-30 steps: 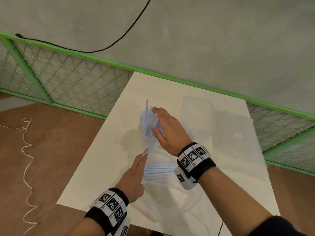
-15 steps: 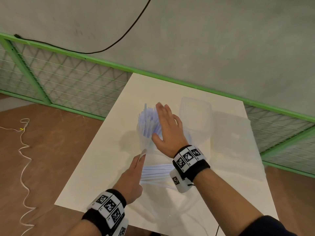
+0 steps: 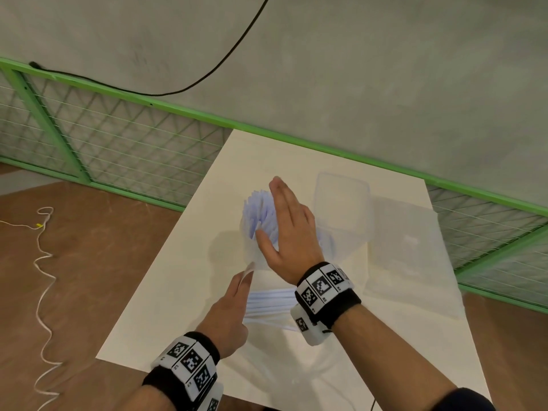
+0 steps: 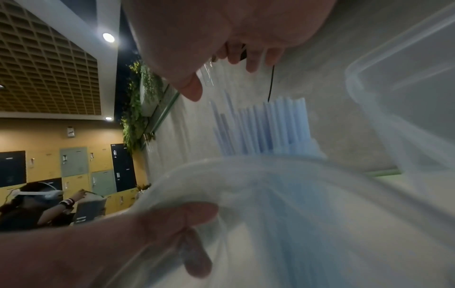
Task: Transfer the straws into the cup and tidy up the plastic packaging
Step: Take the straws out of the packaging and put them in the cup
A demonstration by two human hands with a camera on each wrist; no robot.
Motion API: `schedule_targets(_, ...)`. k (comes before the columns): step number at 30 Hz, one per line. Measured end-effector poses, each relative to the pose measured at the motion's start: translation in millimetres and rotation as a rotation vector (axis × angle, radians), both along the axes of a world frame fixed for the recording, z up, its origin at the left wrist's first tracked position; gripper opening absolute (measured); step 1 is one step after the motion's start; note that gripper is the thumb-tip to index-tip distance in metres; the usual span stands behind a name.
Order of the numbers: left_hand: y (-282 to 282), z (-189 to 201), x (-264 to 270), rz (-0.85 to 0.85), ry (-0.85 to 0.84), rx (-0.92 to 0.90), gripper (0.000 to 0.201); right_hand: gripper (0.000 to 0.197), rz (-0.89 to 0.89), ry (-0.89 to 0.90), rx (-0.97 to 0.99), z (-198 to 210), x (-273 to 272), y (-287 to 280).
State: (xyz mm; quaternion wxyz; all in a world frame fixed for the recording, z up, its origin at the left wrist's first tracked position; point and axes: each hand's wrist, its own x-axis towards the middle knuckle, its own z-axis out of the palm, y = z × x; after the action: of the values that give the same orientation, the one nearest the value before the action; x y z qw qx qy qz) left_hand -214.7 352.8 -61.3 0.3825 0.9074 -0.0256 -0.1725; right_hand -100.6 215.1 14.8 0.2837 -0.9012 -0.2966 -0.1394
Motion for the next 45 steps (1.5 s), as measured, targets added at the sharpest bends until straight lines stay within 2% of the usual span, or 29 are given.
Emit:
schedule_targets(1,-1,1,0,0.005,0.011,0.009,0.100,0.074,0.011,0.007,-0.039,1,0,2)
schedule_targets(5,-2,2,3,0.018,0.024,0.048,0.096,0.072,0.061,0.036,-0.391,-18,-1,4)
schedule_targets(6,-2,1,3,0.014,0.024,0.044,0.097,0.072,0.058,0.040,-0.402,-20,0,3)
schedule_targets(10,-1,3,2,0.005,0.032,0.034,0.100,0.074,0.006,-0.008,-0.233,-8,1,3)
schedule_targets(14,-4,4,5,0.009,0.062,0.071,0.095,0.070,0.048,0.032,-0.429,-11,-1,6)
schedule_targets(15,-5,4,6,0.006,0.072,0.072,0.096,0.066,0.037,0.029,-0.415,-12,-1,5)
schedule_targets(17,-4,3,9,-0.002,0.075,0.055,0.099,0.049,0.017,-0.094,-0.247,-2,-4,3)
schedule_targets(19,-3,3,9,-0.011,0.060,0.036,0.101,0.034,0.087,-0.269,-0.009,9,-20,-1)
schedule_targets(20,-2,2,8,-0.017,0.047,0.023,0.101,0.030,0.156,-0.295,0.067,10,-32,-2)
schedule_targets(22,1,-1,7,-0.032,0.031,-0.033,0.102,0.024,0.222,-0.231,-0.005,3,-61,-5)
schedule_targets(23,2,-3,7,-0.037,0.029,-0.060,0.104,0.024,0.219,-0.109,-0.142,-8,-73,-6)
schedule_targets(25,1,-3,8,-0.046,0.040,-0.060,0.107,0.027,0.176,0.273,-0.497,-39,-87,-11)
schedule_targets(27,-3,-3,8,-0.049,0.057,-0.056,0.108,0.043,0.142,0.482,-0.711,-76,-86,-20)
schedule_targets(30,-11,-1,8,-0.080,0.063,-0.084,0.107,0.069,0.079,0.477,-0.696,-108,-73,-21)
schedule_targets(32,-14,1,6,-0.092,0.070,-0.090,0.104,0.074,0.037,0.456,-0.695,-117,-65,-17)
schedule_targets(37,-8,1,4,-0.079,0.056,-0.075,0.105,0.068,0.015,0.464,-0.738,-119,-61,-12)
schedule_targets(41,-4,4,3,-0.059,0.052,-0.047,0.106,0.071,0.069,0.472,-0.826,-122,-62,-14)
schedule_targets(45,-4,3,1,-0.047,0.050,-0.046,0.107,0.052,0.071,0.397,-0.832,-126,-63,-12)
